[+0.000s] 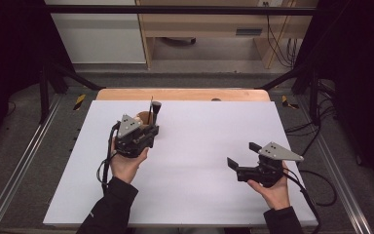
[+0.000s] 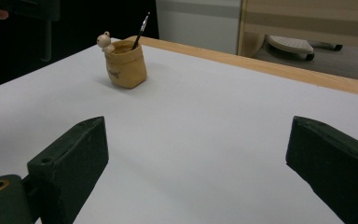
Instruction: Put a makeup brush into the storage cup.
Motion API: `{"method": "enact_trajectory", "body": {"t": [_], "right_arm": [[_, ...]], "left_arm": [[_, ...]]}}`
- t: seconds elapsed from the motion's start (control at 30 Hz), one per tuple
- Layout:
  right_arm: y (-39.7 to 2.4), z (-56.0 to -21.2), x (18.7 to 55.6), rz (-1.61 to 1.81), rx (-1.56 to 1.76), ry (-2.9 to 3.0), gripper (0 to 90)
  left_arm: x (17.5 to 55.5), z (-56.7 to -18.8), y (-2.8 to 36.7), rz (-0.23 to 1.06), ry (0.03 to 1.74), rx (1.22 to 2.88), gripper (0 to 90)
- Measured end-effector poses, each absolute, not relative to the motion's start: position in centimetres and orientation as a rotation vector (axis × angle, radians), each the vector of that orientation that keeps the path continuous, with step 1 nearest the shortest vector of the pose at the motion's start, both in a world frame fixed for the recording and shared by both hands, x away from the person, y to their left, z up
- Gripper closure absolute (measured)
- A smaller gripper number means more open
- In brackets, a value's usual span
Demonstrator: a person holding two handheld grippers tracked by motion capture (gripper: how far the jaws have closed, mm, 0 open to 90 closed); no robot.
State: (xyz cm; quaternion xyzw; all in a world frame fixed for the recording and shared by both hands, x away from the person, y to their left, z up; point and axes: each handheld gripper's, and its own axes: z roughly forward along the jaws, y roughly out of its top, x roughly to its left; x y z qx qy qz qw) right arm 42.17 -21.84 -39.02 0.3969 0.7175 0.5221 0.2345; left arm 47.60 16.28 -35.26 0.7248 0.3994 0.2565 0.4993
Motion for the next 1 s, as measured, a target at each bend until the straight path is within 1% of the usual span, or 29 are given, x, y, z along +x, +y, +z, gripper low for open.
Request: {"method": "enact_trajectory", "body": {"t": [0.33,1.0], "right_arm": [[-23.3,-39.4,41.5,1.428,1.106,1.948,4.6],[-25.6,-40.1,40.7,1.396,1.170,1.893,2.6]], "left_arm": [[48.4,-34.8,18.1,0.621,0.996,1.728,78.6],[50.0,-34.0,18.6,0.645,1.004,1.719,78.7]]}}
